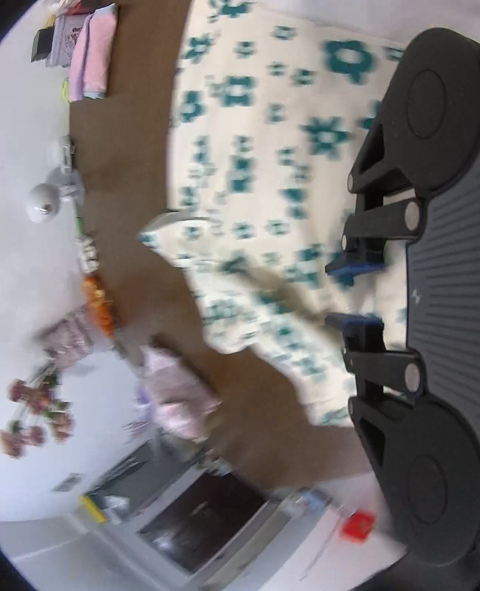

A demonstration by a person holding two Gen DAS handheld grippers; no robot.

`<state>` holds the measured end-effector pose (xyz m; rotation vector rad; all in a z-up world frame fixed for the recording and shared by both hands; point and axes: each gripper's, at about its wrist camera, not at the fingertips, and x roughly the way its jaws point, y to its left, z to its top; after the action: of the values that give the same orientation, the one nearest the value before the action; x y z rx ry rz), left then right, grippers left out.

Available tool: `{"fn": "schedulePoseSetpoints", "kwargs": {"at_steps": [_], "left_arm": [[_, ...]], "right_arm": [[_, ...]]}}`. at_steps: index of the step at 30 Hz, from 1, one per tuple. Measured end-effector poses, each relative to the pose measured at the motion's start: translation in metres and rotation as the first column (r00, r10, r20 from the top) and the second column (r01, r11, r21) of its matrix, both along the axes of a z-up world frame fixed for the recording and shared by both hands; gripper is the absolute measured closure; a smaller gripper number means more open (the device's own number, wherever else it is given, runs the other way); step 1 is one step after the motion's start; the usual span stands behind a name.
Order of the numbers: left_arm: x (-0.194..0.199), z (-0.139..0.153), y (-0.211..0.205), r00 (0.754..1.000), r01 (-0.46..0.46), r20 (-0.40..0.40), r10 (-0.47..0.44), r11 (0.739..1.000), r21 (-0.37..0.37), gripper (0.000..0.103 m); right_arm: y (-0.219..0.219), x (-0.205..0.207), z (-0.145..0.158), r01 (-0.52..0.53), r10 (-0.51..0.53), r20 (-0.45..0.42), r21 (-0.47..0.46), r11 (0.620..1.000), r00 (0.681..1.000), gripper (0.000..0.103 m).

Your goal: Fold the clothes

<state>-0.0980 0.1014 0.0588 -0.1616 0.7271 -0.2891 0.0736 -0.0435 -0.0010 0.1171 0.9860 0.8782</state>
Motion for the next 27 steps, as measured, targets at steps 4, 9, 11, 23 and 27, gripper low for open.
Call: {"fn": "schedulePoseSetpoints", "kwargs": {"at_steps": [4,9,11,23,27], "left_arm": [[-0.003,0.01,-0.012,0.999,0.025,0.036,-0.025,0.999,0.024,0.036],[0.004,0.006,-0.025,0.998,0.041,0.054,-0.043,0.999,0.028,0.034],[0.016,0.001,-0.025,0.999,0.012,0.034,-0.012,1.0,0.022,0.034],[0.046,-0.008,-0.076,0.999,0.027,-0.02,-0.025,0.993,0.116,0.035],[0.044,-0.019,-0.073,0.998,-0.014,-0.065,0.023,0.992,0.129,0.035]], "right_arm": [[-0.023,-0.023,0.009,0.036,-0.037,0.036,0.035,0.999,0.999,0.088],[-0.125,-0.067,0.036,0.209,-0.219,0.164,0.072,0.975,0.962,0.077],[-0.168,-0.089,0.034,0.315,-0.316,0.189,0.033,0.948,0.93,0.076],[-0.194,-0.143,0.003,0.271,-0.27,0.252,0.034,0.962,0.929,0.077],[-0.198,-0.145,-0.006,0.278,-0.25,0.274,-0.071,0.958,0.929,0.087]]}}
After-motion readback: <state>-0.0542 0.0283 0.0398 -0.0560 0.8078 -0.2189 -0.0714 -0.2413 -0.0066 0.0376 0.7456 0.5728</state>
